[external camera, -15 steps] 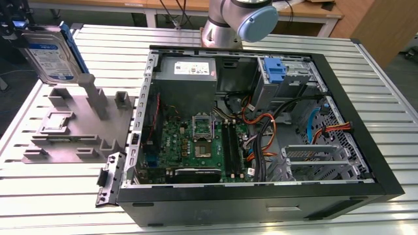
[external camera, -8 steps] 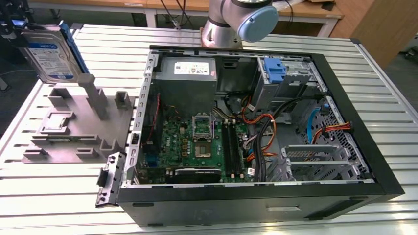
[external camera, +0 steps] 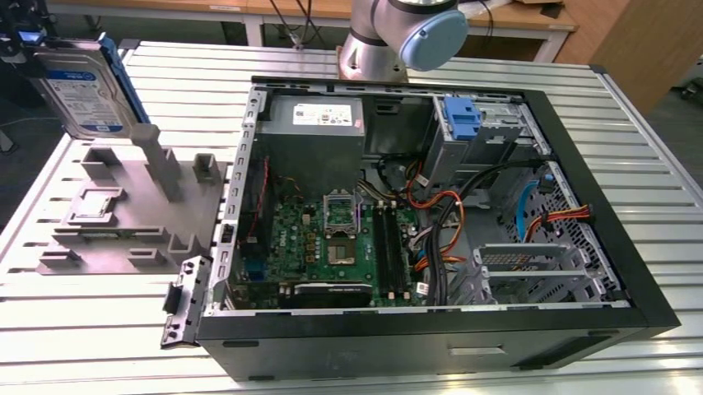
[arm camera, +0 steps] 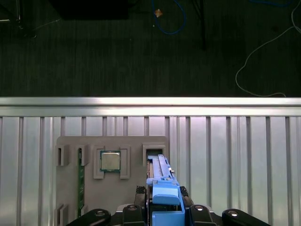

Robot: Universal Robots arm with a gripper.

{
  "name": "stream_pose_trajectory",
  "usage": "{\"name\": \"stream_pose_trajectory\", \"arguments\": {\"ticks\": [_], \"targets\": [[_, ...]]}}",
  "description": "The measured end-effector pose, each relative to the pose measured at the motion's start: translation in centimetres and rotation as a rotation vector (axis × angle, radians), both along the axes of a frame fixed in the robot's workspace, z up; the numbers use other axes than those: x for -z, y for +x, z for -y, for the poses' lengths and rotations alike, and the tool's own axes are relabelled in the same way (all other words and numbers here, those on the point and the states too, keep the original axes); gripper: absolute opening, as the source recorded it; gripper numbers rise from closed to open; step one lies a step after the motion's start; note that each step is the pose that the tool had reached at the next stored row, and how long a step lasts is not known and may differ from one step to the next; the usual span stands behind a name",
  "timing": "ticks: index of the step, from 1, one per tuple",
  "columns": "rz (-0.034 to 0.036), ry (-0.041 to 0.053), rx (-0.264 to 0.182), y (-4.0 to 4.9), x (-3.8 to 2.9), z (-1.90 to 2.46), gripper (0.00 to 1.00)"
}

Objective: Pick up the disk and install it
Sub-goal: 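Pick up the disk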

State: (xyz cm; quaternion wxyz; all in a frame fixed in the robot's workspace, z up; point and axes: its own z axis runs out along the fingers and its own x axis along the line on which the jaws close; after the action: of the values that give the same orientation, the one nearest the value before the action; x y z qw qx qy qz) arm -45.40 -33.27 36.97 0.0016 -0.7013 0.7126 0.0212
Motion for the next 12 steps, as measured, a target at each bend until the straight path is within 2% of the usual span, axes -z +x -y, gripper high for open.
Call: {"name": "stream_pose_trajectory", "arguments": {"ticks": [12], "targets": [[0.0000, 0.0000, 0.000, 0.00, -0.36, 0.00, 0.37]]}}
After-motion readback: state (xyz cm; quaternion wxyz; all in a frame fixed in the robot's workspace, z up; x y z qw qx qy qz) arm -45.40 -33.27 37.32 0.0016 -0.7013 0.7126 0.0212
